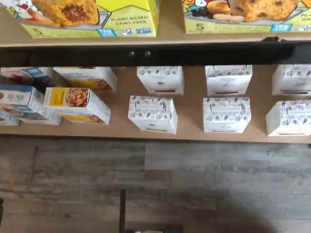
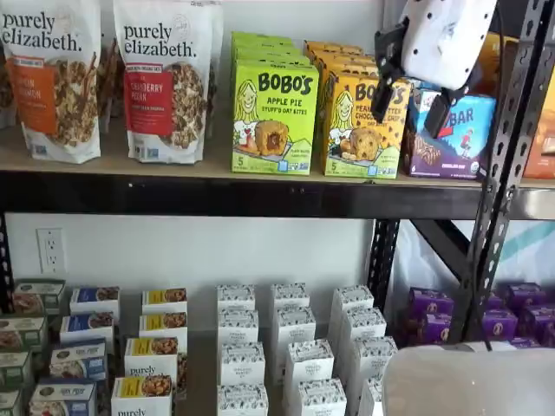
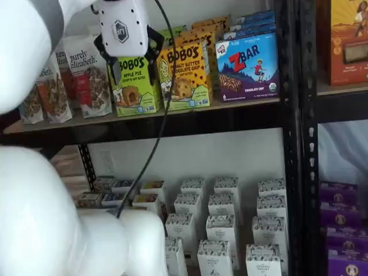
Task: Pick the green box on the top shelf, the fourth from the left
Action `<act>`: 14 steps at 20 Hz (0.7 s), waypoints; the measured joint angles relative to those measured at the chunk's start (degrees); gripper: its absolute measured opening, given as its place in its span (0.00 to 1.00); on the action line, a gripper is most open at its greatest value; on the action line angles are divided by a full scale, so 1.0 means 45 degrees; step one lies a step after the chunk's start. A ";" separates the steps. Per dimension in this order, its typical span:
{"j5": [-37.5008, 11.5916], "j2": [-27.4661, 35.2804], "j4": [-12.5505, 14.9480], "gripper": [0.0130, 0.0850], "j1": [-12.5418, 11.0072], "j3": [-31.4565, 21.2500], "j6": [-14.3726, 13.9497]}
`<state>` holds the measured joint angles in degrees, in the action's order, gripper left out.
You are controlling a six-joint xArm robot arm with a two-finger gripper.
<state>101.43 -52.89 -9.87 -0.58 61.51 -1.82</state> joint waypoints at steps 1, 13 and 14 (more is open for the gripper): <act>-0.0086 0.0018 0.0056 1.00 0.0151 0.0003 -0.0131; -0.1288 0.0656 0.0724 1.00 0.2108 0.0330 -0.1772; -0.1367 0.0727 0.0784 1.00 0.2261 0.0367 -0.1901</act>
<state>95.28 -49.62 -6.34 9.59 63.17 -10.37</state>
